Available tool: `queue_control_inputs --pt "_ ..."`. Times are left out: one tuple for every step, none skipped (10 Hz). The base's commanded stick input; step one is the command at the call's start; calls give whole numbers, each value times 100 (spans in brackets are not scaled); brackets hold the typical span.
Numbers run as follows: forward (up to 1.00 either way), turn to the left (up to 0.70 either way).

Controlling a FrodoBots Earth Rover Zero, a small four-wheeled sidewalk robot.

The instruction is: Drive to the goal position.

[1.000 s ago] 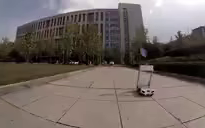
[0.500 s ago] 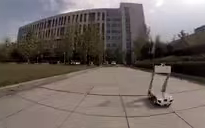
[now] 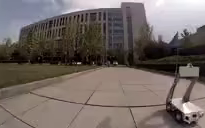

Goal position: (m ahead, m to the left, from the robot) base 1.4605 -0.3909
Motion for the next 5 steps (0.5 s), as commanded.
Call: queue_control_inputs --pt "100 0" --pt "100 0" --pt "100 0" --pt "100 0" --pt "100 0"
